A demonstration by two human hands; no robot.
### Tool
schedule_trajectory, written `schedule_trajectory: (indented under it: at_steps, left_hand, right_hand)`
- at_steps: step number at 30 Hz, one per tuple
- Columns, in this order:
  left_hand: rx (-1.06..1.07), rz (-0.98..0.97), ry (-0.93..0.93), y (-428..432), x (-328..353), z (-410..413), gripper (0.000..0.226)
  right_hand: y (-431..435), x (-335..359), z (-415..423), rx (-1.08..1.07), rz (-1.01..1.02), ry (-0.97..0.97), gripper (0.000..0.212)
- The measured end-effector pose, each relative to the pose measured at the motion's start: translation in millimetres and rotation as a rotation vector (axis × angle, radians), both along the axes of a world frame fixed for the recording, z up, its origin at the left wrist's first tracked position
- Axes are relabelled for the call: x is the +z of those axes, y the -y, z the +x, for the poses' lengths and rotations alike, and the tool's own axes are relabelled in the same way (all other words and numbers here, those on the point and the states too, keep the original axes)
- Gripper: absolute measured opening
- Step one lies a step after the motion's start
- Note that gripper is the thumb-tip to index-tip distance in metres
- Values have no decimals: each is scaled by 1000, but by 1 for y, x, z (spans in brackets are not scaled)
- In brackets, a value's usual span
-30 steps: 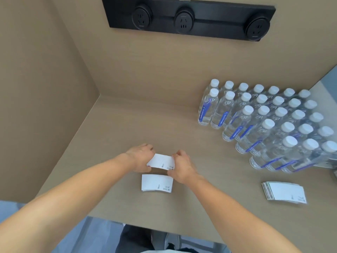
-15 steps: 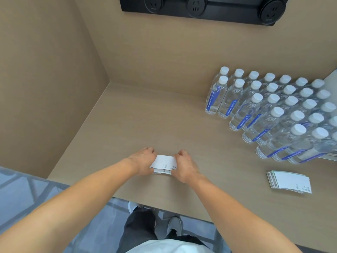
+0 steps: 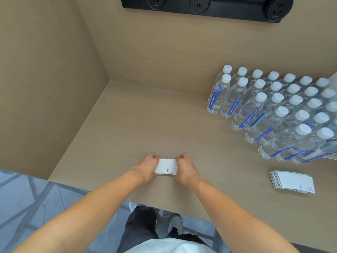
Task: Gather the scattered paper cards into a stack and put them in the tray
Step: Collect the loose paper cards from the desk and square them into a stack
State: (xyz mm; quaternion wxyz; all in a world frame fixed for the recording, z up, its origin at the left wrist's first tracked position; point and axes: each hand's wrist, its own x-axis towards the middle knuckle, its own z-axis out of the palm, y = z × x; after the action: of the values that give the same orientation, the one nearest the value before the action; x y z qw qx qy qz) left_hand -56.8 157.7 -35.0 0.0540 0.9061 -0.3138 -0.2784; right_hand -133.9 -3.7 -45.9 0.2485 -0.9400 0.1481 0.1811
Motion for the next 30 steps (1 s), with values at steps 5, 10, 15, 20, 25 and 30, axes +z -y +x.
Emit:
schedule_trajectory:
  at_steps: [5,10,15,20,25,30]
  left_hand:
    - [55,-53,-39,-2,-2,-1,33]
    - [127,-137,-66,-7,-6,-8,37]
    - [193,-172,-159,-9,-4,-6,58]
    - [581,-289,-260,-14,3,12,22]
    - [1200,-465,-832,-9,19,21,58]
    - [1190,-440,-872,5,28,14,66]
  right_hand:
    - [-2,-2,-1,23,-61,-5,35]
    - [-5,-4,-2,37,-90,-8,38]
    - [1,2,5,68,-59,-65,35]
    - [13,22,13,-234,132,-146,26]
    - [5,32,17,-805,626,-166,20]
    - [-14,33,15,-837,671,-161,16]
